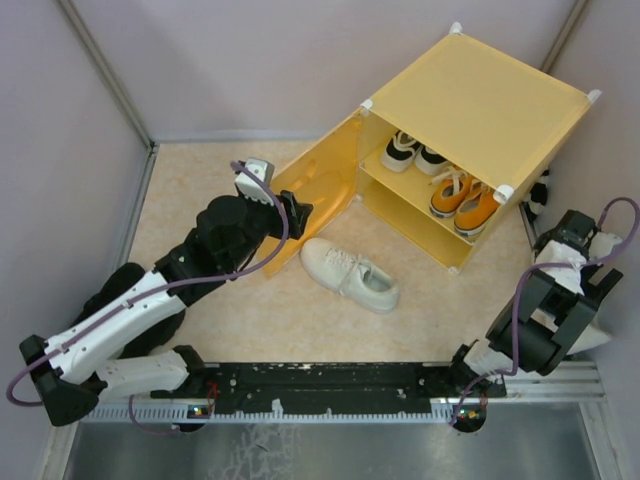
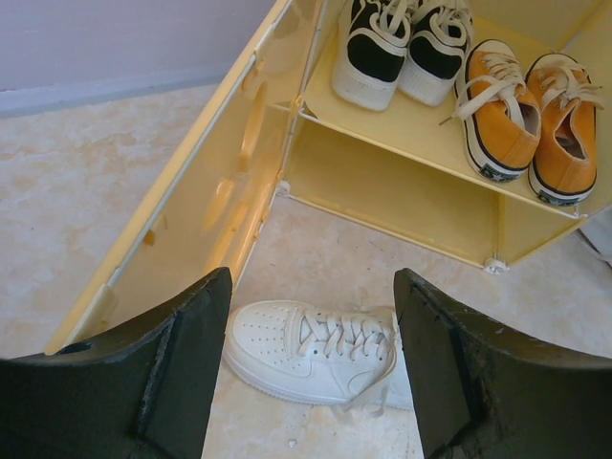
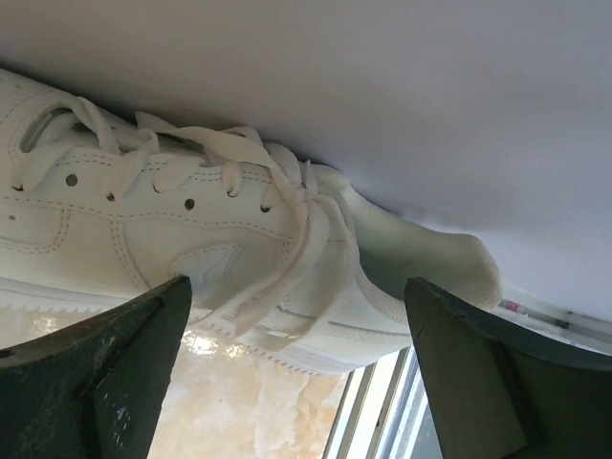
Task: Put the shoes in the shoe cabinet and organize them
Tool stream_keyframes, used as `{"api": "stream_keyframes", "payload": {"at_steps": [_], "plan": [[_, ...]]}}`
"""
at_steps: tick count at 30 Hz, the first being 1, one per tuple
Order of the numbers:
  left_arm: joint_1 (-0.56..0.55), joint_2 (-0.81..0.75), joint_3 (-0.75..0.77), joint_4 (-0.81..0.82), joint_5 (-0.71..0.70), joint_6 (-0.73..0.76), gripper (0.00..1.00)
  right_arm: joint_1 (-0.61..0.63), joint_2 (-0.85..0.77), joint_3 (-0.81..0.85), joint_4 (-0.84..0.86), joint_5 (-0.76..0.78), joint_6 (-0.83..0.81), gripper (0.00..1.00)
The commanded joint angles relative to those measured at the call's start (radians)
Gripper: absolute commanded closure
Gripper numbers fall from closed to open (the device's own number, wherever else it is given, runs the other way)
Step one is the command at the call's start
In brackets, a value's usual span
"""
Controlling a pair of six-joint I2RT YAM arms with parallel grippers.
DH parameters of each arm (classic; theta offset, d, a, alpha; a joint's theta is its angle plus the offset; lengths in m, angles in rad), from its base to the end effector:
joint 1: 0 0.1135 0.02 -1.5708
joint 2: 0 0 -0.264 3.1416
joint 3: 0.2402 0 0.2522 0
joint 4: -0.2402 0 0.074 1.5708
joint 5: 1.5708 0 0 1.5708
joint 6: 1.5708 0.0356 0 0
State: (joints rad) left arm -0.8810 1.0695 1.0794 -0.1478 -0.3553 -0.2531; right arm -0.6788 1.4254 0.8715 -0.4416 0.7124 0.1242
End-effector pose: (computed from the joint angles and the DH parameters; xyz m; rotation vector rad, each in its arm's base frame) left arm 0.1647 -0.1802 0.3927 0.2736 1.7080 -0.5406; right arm 0.2006 -0.1918 0.2122 1.2607 2.2478 -1.1242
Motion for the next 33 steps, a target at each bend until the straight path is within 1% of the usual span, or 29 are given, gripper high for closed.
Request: {"api": "stream_keyframes", "payload": {"at_steps": [1, 10, 12, 13, 14, 15, 16, 17, 18, 19, 23, 28, 30, 33], "plan": [[0.003, -0.020, -0.005, 0.031, -0.017, 0.012, 0.25, -0.008, 0.065, 0.032, 0.012, -0.068, -0.023, 0.05], [0.003, -0.047, -0.016, 0.031, -0.035, 0.014, 0.25, -0.008, 0.131, 0.030, -0.016, -0.156, 0.028, 0.10], [0.003, -0.053, -0.019, 0.033, -0.039, 0.015, 0.25, -0.008, 0.137, 0.027, -0.016, -0.169, 0.033, 0.13], [0.003, -0.055, -0.019, 0.034, -0.040, 0.014, 0.25, -0.008, 0.137, 0.028, -0.017, -0.177, 0.037, 0.16], [0.003, -0.056, -0.019, 0.034, -0.040, 0.014, 0.25, -0.008, 0.136, 0.029, -0.016, -0.185, 0.039, 0.21], [0.003, -0.057, -0.019, 0.034, -0.040, 0.014, 0.25, -0.008, 0.133, 0.030, -0.019, -0.186, 0.042, 0.30], [0.003, -0.058, -0.019, 0.035, -0.041, 0.014, 0.25, -0.008, 0.130, 0.030, -0.021, -0.182, 0.047, 0.43], [0.003, -0.058, -0.020, 0.037, -0.041, 0.014, 0.25, -0.008, 0.125, 0.030, -0.025, -0.174, 0.052, 0.61], [0.003, -0.058, -0.019, 0.037, -0.041, 0.014, 0.25, -0.008, 0.119, 0.029, -0.027, -0.163, 0.057, 0.82], [0.003, -0.057, -0.019, 0.038, -0.041, 0.014, 0.25, -0.008, 0.109, 0.028, -0.032, -0.151, 0.070, 1.00], [0.004, -0.052, -0.019, 0.042, -0.030, 0.010, 0.25, 0.011, 0.030, 0.019, -0.031, -0.158, 0.114, 1.00], [0.003, -0.055, -0.013, 0.038, -0.020, 0.006, 0.25, 0.097, -0.140, 0.016, -0.050, -0.155, 0.206, 1.00], [0.002, -0.062, -0.013, 0.040, -0.015, 0.003, 0.25, 0.129, -0.215, 0.010, -0.061, -0.195, 0.261, 1.00], [0.002, -0.070, -0.013, 0.040, -0.010, -0.001, 0.25, 0.160, -0.325, -0.011, -0.087, -0.301, 0.386, 1.00]]}}
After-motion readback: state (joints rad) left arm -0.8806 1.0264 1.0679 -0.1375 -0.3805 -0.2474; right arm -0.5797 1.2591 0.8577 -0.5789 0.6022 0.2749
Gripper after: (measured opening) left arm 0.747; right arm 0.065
